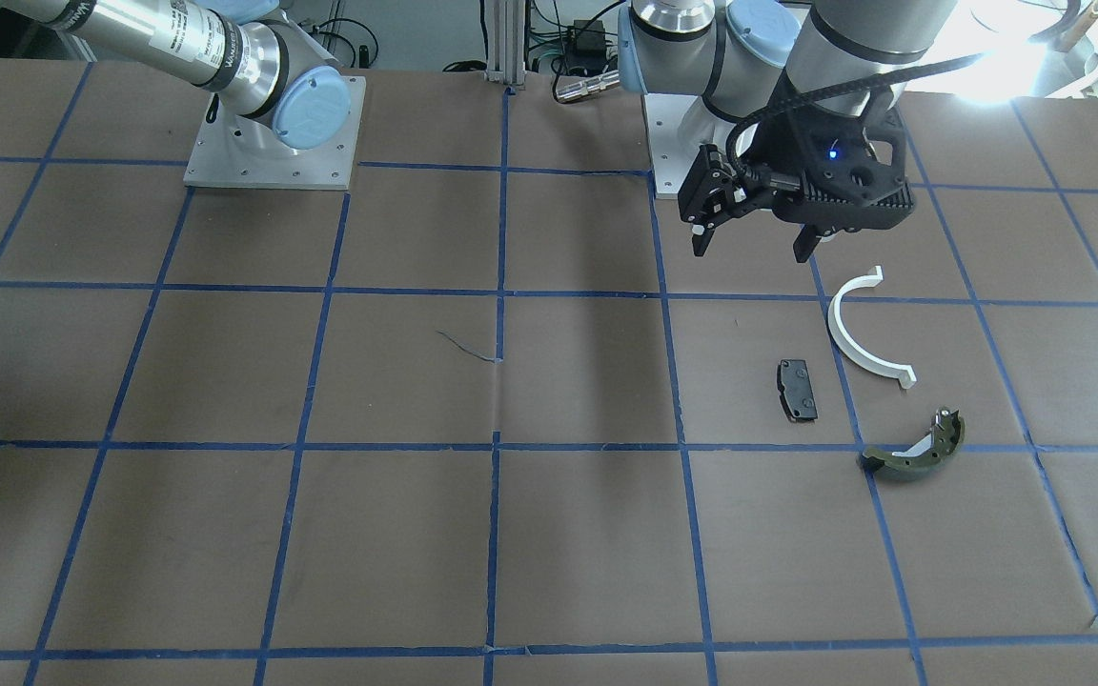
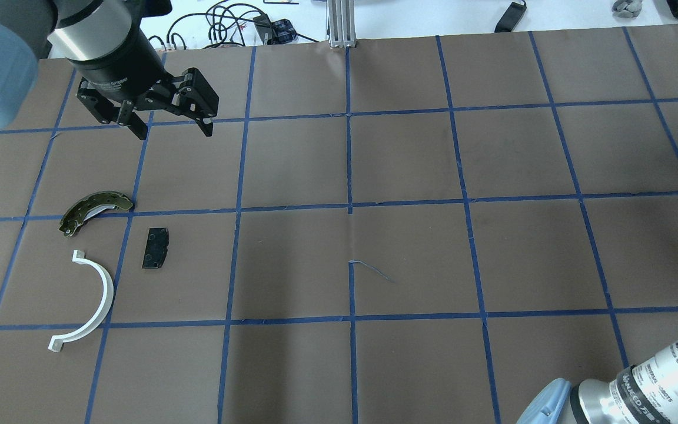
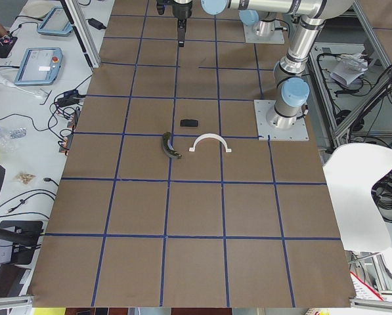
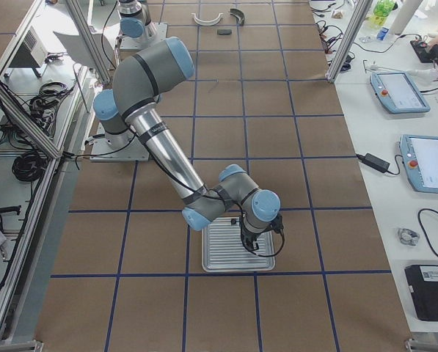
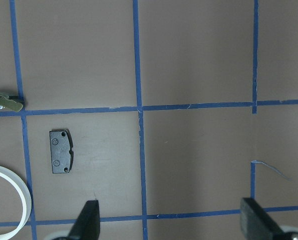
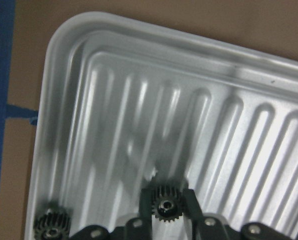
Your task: Place bearing gear from tray to pile
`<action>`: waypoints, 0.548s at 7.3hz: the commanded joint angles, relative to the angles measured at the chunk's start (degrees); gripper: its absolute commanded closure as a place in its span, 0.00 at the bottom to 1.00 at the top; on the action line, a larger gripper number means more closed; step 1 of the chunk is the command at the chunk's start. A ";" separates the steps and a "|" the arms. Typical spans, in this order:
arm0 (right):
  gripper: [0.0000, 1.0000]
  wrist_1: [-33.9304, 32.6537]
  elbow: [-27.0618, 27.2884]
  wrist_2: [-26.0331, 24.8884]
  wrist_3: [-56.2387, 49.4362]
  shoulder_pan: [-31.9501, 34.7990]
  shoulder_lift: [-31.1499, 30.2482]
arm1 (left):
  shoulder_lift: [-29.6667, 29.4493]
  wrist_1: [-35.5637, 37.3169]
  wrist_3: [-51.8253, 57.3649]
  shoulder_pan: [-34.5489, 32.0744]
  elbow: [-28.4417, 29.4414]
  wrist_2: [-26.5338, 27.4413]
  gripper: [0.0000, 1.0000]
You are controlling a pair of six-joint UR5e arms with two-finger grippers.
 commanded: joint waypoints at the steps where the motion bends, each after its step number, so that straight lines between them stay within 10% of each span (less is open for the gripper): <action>1: 0.98 0.27 0.01 -0.35 -0.25 0.09 -0.55 | 0.09 0.00 0.00 0.07 0.00 0.05 0.00; 4: 0.98 8.25 0.62 -0.44 1.14 6.47 -9.49 | 0.09 0.00 0.00 0.07 0.00 0.05 0.00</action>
